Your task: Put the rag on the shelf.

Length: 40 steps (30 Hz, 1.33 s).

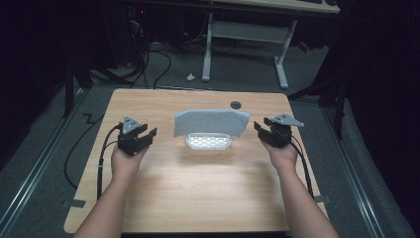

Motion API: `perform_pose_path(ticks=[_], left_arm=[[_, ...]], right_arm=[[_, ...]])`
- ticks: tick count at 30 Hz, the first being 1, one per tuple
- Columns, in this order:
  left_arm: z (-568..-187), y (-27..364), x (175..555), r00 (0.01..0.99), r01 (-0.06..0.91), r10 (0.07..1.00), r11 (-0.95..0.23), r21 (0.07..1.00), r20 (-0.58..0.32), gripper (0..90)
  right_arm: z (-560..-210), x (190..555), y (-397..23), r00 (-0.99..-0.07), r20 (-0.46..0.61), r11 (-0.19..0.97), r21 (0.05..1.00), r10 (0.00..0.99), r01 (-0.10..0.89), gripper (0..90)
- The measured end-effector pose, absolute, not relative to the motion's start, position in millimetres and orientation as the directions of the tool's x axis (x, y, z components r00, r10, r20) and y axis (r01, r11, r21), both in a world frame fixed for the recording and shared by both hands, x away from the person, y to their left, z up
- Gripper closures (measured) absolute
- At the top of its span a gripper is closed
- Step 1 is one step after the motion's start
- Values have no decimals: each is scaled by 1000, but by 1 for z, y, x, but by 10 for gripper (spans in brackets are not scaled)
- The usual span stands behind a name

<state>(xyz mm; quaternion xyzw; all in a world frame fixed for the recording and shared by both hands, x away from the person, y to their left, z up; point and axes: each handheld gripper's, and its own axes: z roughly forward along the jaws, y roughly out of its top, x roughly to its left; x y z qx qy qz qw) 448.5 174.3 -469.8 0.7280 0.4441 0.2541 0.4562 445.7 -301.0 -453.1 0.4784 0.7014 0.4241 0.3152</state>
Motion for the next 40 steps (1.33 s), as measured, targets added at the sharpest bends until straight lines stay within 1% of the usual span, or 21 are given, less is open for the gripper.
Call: perform_pose_path(ticks=[5, 7, 8, 10, 12, 14, 15, 17, 18, 19, 22, 24, 25, 26, 28, 29, 31, 34, 36, 38, 40], left_arm=[[-471, 180, 438, 483, 422, 875, -218, 880, -15, 539], [-472, 182, 432, 484, 428, 875, -214, 878, -23, 535], [-473, 184, 422, 494, 435, 869, -208, 876, -38, 532], [-474, 184, 416, 502, 432, 864, -210, 877, -40, 529], [-477, 183, 401, 520, 431, 853, -210, 877, -51, 519], [-481, 180, 386, 539, 435, 840, -220, 873, -57, 518], [-484, 177, 370, 551, 442, 832, -230, 867, -60, 515], [-486, 176, 363, 556, 443, 829, -226, 868, -67, 515], [-492, 170, 350, 570, 457, 818, -234, 858, -80, 512], [-492, 170, 350, 570, 457, 818, -234, 858, -80, 509], [-501, 154, 333, 590, 461, 806, -287, 839, -49, 500], [-507, 141, 322, 606, 477, 790, -274, 835, -87, 491], [-513, 121, 312, 656, 482, 748, -319, 816, -95, 492], [-513, 121, 312, 656, 482, 748, -319, 816, -95, 485], [-515, 100, 300, 722, 444, 691, -421, 791, -38, 472], [-515, 92, 294, 743, 402, 669, -474, 783, 24, 468], [-517, 81, 287, 761, 345, 639, -541, 767, 109, 458], [-521, 80, 290, 772, 376, 633, -534, 758, 62, 457], [-521, 84, 293, 762, 395, 647, -516, 760, 43, 455], [-522, 91, 298, 746, 430, 666, -476, 767, -5, 450], [-522, 93, 299, 741, 438, 671, -473, 764, -10, 437]], right_arm=[[-450, 435, -302, -363, -50, 202, 897, 930, 392, 482], [-449, 426, -302, -371, -50, 194, 912, 927, 360, 470], [-448, 419, -300, -381, -58, 214, 900, 923, 381, 432], [-448, 414, -299, -391, -66, 228, 895, 918, 384, 422], [-450, 395, -295, -412, -82, 246, 900, 907, 361, 414], [-451, 387, -293, -412, -81, 244, 900, 907, 360, 413], [-454, 372, -290, -423, -67, 242, 895, 904, 374, 402], [-460, 356, -285, -426, -76, 255, 889, 902, 381, 400], [-463, 347, -283, -426, -77, 259, 885, 901, 387, 396], [-466, 340, -281, -429, -69, 255, 883, 901, 394, 388], [-475, 324, -274, -439, -75, 271, 874, 896, 403, 385], [-484, 310, -267, -455, -78, 289, 862, 887, 416, 381], [-495, 298, -257, -463, -96, 313, 853, 881, 418, 379], [-495, 298, -257, -463, -96, 313, 853, 881, 418, 379], [-508, 286, -248, -482, -101, 329, 847, 870, 417, 398], [-513, 283, -243, -512, -97, 354, 830, 853, 432, 387], [-515, 279, -235, -556, -160, 433, 806, 816, 403, 389], [-518, 278, -232, -570, -159, 443, 801, 806, 403, 390], [-518, 280, -233, -562, -162, 439, 804, 811, 402, 390], [-517, 281, -237, -555, -150, 425, 807, 818, 409, 390], [-517, 280, -241, -549, -140, 413, 812, 824, 413, 390]])
